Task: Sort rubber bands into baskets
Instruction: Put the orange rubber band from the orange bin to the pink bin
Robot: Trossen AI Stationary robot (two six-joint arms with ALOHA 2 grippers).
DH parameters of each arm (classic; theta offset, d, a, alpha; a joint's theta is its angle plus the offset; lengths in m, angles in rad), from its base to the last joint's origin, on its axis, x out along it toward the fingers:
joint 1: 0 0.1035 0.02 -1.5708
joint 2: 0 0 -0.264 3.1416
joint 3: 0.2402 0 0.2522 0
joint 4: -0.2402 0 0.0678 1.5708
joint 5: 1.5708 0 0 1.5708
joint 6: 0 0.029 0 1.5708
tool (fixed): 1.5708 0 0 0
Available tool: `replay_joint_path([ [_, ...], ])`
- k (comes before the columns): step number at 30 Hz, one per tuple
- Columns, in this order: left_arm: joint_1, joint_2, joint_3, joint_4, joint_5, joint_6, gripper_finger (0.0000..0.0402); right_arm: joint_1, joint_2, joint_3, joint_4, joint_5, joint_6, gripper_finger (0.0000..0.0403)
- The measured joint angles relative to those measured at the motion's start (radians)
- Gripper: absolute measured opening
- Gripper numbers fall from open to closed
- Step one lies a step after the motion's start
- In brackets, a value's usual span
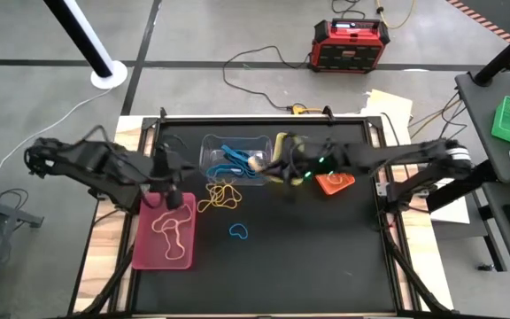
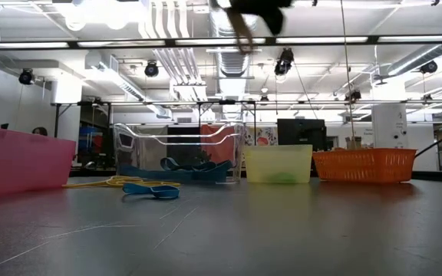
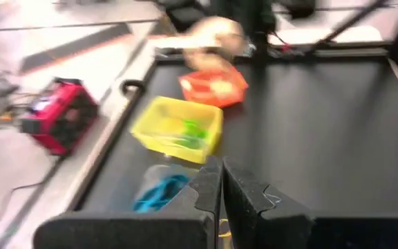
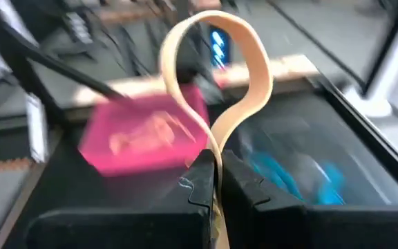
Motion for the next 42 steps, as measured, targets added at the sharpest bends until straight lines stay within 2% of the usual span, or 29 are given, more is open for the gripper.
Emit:
replay_joint_path([
  [3,0.0,-0.003,0.097,-0.067,-0.035,0.0,0.0,0.052,0.103,0.0,0.22,0.0,-0.008,0.0009],
  [7,0.0,-0.023,0.179,-0.076,-0.037,0.02,0.0,0.093,0.258,-0.001,0.52,0.001,-0.022,0.0009],
  [12,0.0,-0.049,0.208,-0.081,-0.037,0.028,0.0,0.11,0.457,0.003,0.914,0.0,-0.005,0.0009],
  [16,0.0,-0.072,0.206,-0.081,-0.037,0.022,0.0,0.109,0.601,0.068,1.074,0.001,0.021,0.0009],
  [27,0.0,-0.095,0.198,-0.1,-0.035,0.029,0.0,0.107,0.925,0.437,1.063,0.001,0.02,0.0009],
  [33,0.0,-0.105,0.197,-0.115,-0.035,0.04,0.0,0.106,1.082,0.629,0.966,0.001,0.043,0.0009],
  [35,0.0,-0.107,0.197,-0.115,-0.035,0.049,0.0,0.107,1.134,0.702,0.897,0.001,0.043,0.0011],
  [38,0.0,-0.109,0.197,-0.115,-0.035,0.055,0.0,0.107,1.193,0.823,0.677,-0.003,0.058,0.0027],
  [42,0.0,-0.109,0.197,-0.115,-0.035,0.065,0.0,0.106,1.249,0.995,0.385,-0.017,0.065,0.0086],
])
